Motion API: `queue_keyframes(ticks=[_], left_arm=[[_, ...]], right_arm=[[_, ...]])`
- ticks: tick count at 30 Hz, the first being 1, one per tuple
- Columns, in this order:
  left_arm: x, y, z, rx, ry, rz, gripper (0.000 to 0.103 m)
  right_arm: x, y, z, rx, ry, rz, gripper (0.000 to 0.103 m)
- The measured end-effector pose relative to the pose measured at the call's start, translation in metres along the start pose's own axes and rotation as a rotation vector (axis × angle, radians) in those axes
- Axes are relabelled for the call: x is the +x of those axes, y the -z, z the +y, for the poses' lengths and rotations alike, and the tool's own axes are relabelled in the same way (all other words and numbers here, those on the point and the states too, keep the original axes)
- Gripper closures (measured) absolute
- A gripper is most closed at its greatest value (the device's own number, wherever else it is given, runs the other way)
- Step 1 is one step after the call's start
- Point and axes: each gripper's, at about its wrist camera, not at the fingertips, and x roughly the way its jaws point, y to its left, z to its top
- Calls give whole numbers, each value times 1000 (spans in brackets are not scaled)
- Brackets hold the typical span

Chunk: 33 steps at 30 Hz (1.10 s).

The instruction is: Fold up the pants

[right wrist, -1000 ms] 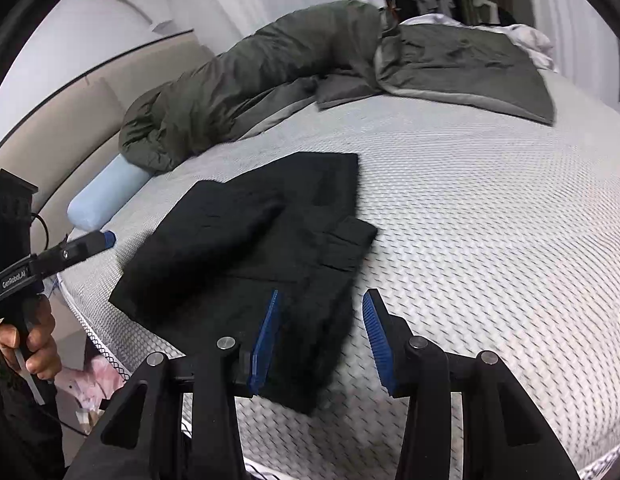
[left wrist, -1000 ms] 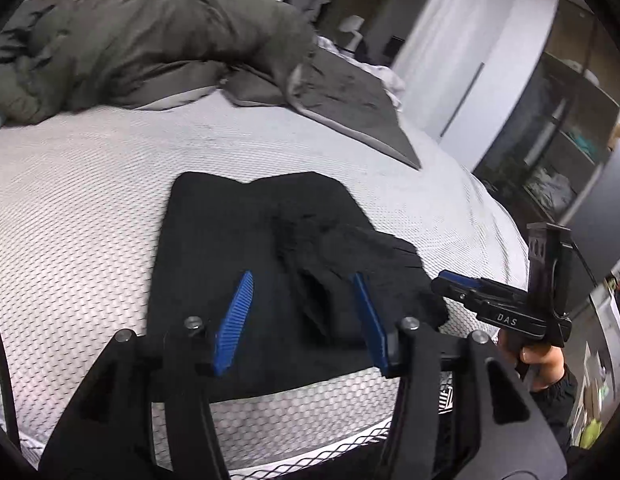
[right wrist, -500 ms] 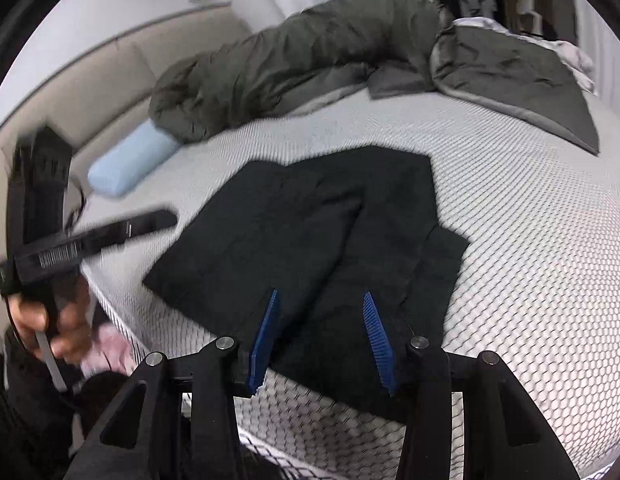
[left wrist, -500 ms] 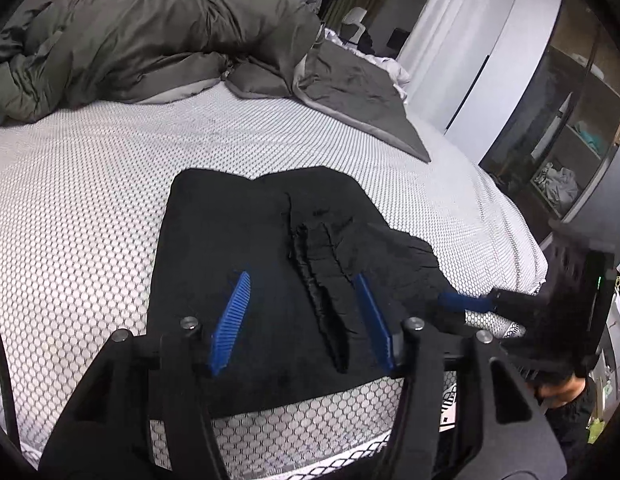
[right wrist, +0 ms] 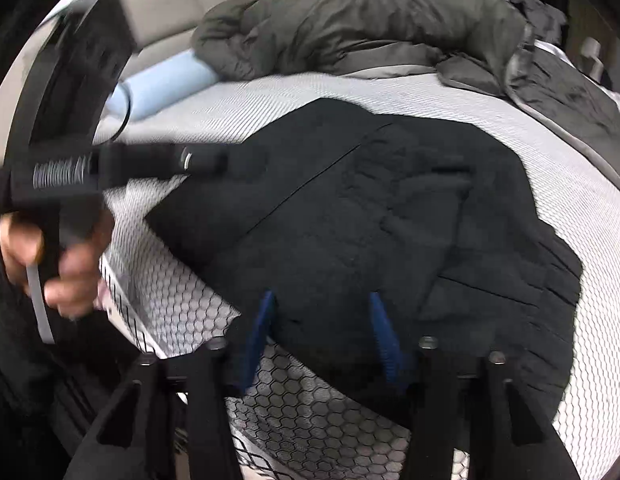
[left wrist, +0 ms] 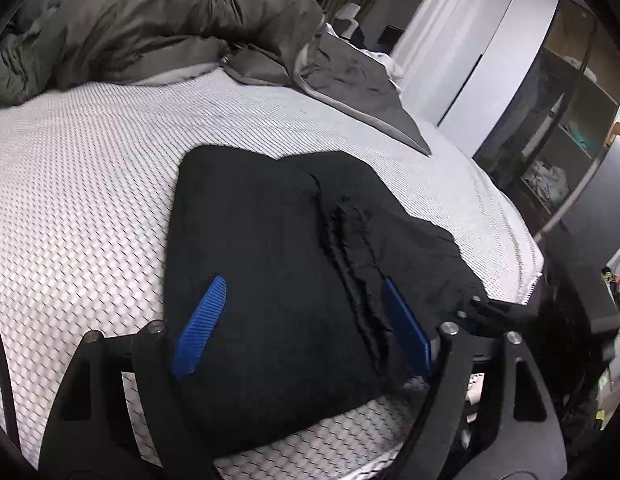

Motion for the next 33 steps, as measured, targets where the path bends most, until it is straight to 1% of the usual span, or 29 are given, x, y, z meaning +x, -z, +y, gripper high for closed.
queue_keyframes(ticks=[1,3,5,7,9,10,11,13,14,15,16,17,18,19,20,21,22,23,24,26,27,28,29,31,33], left_arm=[[0,-2,2,5,2,-6,25],[-4,-6,4,2,5,-28,25],[-6,-8,7,-9,16,-34,25],[-6,-7,9,-14,3,-23,25],[-1,-7,9,-18,-9,-18,25],[1,-7,9,-19,-12,-14,25],[5,-6,7,-22,-24,-7,25],[11,-3,3,-14,-40,-2,24],[14,-1,0,-11,-52,1,23],[17,0,-3,-9,-73,7,23],[18,1,-5,-6,-70,5,23],[19,2,-8,0,-53,-1,23],[20,2,-10,2,-45,0,23],[22,1,-12,-1,-42,1,23],[22,2,-13,-10,-40,0,23],[22,3,-14,-21,-34,-3,23],[21,3,-15,-30,-27,-6,23],[20,4,-16,-40,-20,-13,23],[20,6,-17,-47,-3,-13,23],[25,9,-22,-67,86,10,23],[30,10,-24,-76,125,30,23],[38,11,-27,-89,168,60,23],[42,11,-29,-107,202,71,23],[48,10,-29,-159,281,89,23],[53,8,-29,-197,325,87,27]], right_arm=[[3,-1,2,-27,6,1,32],[7,0,9,-87,53,21,32],[10,0,9,-109,78,28,32],[9,-3,3,-83,34,33,32],[1,-4,-10,-24,-71,-3,32],[-3,-5,-17,1,-112,-19,32],[-6,-5,-23,28,-131,-37,32],[-3,-4,-30,53,-72,-61,32],[4,-1,-29,34,-51,-60,32],[9,1,-25,11,-33,-38,32],[14,3,-21,-17,-7,-28,32],[16,6,-16,-39,24,-40,33],[16,5,-15,-30,23,-51,40],[13,6,-17,-1,7,-68,57],[8,5,-26,73,-8,-88,63],[4,6,-36,142,-35,-107,73],[0,6,-47,207,-65,-128,78],[-6,11,-62,301,-122,-172,81],[-10,14,-70,354,-173,-200,81],[-15,20,-85,456,-297,-236,81],[-16,21,-89,486,-351,-243,81],[-16,22,-90,491,-382,-247,81],[-17,22,-88,474,-388,-245,81],[-16,18,-82,426,-352,-229,81],[-13,18,-71,389,-347,-217,80]])
